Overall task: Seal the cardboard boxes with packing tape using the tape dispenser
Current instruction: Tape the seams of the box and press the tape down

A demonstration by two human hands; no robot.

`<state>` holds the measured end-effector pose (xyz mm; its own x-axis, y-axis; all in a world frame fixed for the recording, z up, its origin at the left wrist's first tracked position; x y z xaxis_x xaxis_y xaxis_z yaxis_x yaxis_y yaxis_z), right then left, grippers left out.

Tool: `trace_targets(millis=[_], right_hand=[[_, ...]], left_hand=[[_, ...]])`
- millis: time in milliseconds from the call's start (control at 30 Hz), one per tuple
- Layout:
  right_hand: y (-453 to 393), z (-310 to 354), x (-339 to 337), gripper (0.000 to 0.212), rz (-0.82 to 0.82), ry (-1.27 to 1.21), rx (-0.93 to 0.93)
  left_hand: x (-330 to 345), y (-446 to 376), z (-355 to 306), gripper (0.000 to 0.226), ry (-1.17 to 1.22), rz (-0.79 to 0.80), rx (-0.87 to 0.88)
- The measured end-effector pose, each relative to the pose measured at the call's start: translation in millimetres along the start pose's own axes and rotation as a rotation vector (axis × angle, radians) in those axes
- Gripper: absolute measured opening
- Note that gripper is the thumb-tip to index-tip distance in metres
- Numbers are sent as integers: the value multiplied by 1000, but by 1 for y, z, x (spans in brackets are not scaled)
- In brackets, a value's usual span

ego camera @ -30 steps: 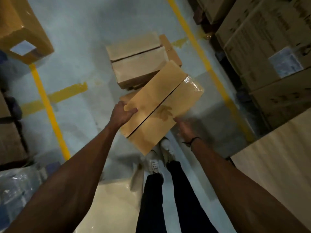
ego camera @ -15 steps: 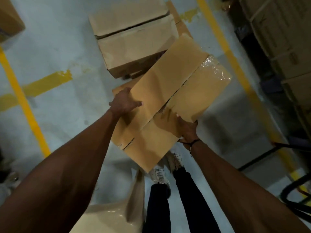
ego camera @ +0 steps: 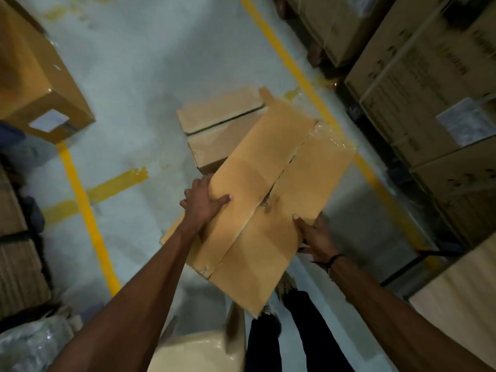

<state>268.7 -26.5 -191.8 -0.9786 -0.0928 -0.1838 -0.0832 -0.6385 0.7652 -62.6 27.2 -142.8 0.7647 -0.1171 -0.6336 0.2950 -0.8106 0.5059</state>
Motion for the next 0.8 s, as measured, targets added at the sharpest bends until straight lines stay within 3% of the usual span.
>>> trace_targets(millis=[367, 533, 667, 800], right_hand=[[222, 214, -68, 67, -121, 224, -451], [308, 285, -112, 69, -118, 176, -572], [360, 300, -162, 59, -173, 75, -623], [399, 277, -224, 54, -278, -81, -645]], left_hand=[[-189, 176, -146, 83, 146, -226, 85], [-250, 237, -231, 82, 183, -315, 202], [-264, 269, -299, 86, 186, -312, 327], [-236, 297, -370, 98, 173, -230, 448]])
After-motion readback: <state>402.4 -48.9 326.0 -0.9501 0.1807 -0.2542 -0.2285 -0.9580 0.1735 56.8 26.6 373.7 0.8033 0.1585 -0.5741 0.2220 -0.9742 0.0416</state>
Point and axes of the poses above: each hand's wrist, its own y-axis away from the middle knuckle, its own x-axis out of the palm, z = x × y, the point moved 7 cm from there along -y, towards the middle knuckle, and after that the axes turned 9 degrees about y, right-handed, at the moved point
